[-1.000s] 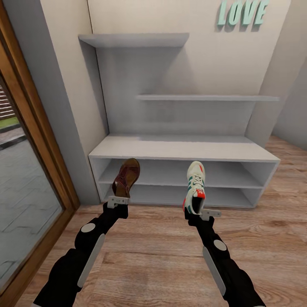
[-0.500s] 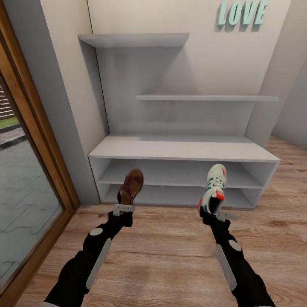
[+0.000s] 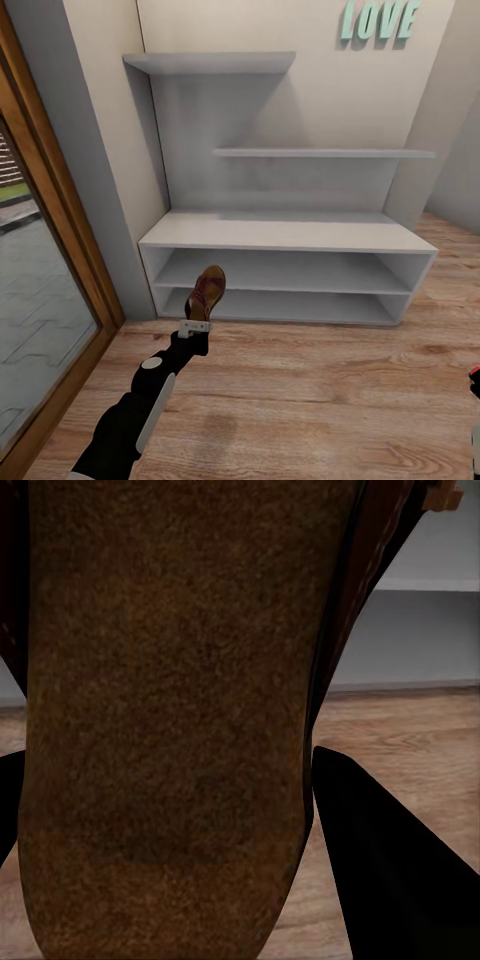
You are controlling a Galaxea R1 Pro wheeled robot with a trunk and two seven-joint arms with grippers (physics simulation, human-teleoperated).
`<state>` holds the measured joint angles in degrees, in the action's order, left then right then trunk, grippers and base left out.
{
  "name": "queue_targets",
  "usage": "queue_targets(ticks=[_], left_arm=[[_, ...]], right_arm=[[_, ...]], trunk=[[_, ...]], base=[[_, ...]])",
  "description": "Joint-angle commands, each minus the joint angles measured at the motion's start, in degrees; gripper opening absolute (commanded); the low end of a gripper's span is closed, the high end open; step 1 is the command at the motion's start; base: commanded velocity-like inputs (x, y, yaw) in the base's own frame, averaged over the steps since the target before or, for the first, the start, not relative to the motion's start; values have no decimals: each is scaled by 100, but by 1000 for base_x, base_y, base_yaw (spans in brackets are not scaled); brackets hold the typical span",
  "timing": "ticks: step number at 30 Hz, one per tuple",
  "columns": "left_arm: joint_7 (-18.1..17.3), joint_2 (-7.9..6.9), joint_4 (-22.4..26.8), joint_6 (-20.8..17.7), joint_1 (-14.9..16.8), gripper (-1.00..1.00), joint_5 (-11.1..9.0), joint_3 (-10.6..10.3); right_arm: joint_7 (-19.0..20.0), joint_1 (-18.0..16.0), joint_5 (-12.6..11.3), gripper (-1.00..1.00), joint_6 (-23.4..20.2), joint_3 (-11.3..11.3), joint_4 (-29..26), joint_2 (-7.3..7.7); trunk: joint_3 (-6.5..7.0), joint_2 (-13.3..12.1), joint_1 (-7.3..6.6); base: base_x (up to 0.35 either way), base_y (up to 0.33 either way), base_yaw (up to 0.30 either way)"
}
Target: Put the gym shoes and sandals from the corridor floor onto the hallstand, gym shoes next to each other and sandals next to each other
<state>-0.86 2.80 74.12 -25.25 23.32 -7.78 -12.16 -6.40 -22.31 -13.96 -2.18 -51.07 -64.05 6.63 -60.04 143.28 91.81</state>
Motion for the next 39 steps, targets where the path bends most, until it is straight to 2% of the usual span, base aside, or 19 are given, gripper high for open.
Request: queue_targets(ticks=[1, 2, 3, 4, 6, 7, 10, 13, 15, 17, 18, 21, 23, 24, 26, 30, 32, 37, 39], left_arm=[[-11, 2, 6, -32, 3, -100, -40, 3], [-11, 2, 6, -32, 3, -100, -40, 3], [-11, 2, 8, -32, 4, -100, -40, 3], [-11, 2, 11, -32, 4, -100, -40, 3], [-5, 2, 24, -32, 5, -100, -40, 3], [-4, 2, 27, -32, 5, -100, -40, 3], [-6, 2, 27, -34, 6, -100, -40, 2], [-9, -4, -29, -35, 1, -100, -44, -4], [-10, -6, -68, -38, 0, -100, -45, -2], [-7, -6, -83, -43, 1, -100, -47, 2], [-5, -7, -91, -46, 2, -100, -48, 7], [-2, -15, -103, -54, 2, -100, -48, 11], [-2, -21, -141, -54, -2, -100, -49, 7], [-2, -22, -166, -53, -2, -100, -49, 7], [-2, -24, -353, -51, -1, -100, -49, 15], [-2, -24, -469, -50, 3, -100, -49, 26], [-2, -29, -499, -50, 0, -100, -49, 28], [0, -37, -770, -44, 1, -100, -49, 42], [222, -33, -988, -42, 8, -100, -49, 70]], right_arm=[[-21, -2, -45, -100, -28, -150, -9, 188], [-20, -2, -43, -100, -30, -206, -7, 290], [-20, -2, -43, -100, -37, -295, -6, 502], [-20, -2, -43, -100, -50, -330, -5, 612], [-24, -2, -46, -100, -264, -468, -3, 1021], [-26, -2, -46, -100, -502, -580, -3, 1198], [-27, 0, -42, -100, -1141, -908, -3, 1542], [-27, -1, 24, -100, -1970, -1228, 0, 2036], [-22, -1, 151, -100, -2223, -1300, 3, 2337], [-21, -2, 283, -100, -2310, -1329, 20, 2523], [-20, -2, 391, -100, -2355, -1349, 37, 2690], [-22, -2, 493, -100, -2389, -1367, 142, 2923], [-25, -2, 522, -100, -2397, -1375, 382, 3145], [-25, -2, 525, -100, -2398, -1376, 460, 3199], [-27, -2, 531, -100, -2400, -1384, 909, 3510], [-27, -2, 534, -100, -2401, -1387, 1330, 3850], [-28, -2, 534, -100, -2401, -1388, 1418, 3938], [-28, -2, 561, -100, -2401, -1388, 1499, 4017], [-33, -2, 582, -100, -2401, -1376, 1505, 4015]], trunk=[[-5, 2, -1], [-5, 2, -1], [-5, 2, -1], [-5, 2, -1], [-5, 2, -1], [-5, 2, -1], [-5, 2, -1], [-5, 2, -1], [-5, 2, -1], [-5, 2, -1], [-5, 2, -1], [-5, 2, -1], [-5, 2, -1], [-5, 2, -1], [-5, 2, -1], [-5, 2, -1], [-5, 2, -1], [-5, 2, -1], [-5, 2, -1]], base=[[0, 0, 0], [0, 0, 0], [0, 0, 0], [0, 0, 0], [0, 0, 0], [0, 0, 0], [0, 0, 0], [0, 0, 0], [0, 0, 0], [0, 0, 0], [0, 0, 0], [0, 0, 0], [0, 0, 0], [0, 0, 0], [0, 0, 0], [0, 0, 0], [0, 0, 0], [0, 0, 0], [0, 0, 0]])
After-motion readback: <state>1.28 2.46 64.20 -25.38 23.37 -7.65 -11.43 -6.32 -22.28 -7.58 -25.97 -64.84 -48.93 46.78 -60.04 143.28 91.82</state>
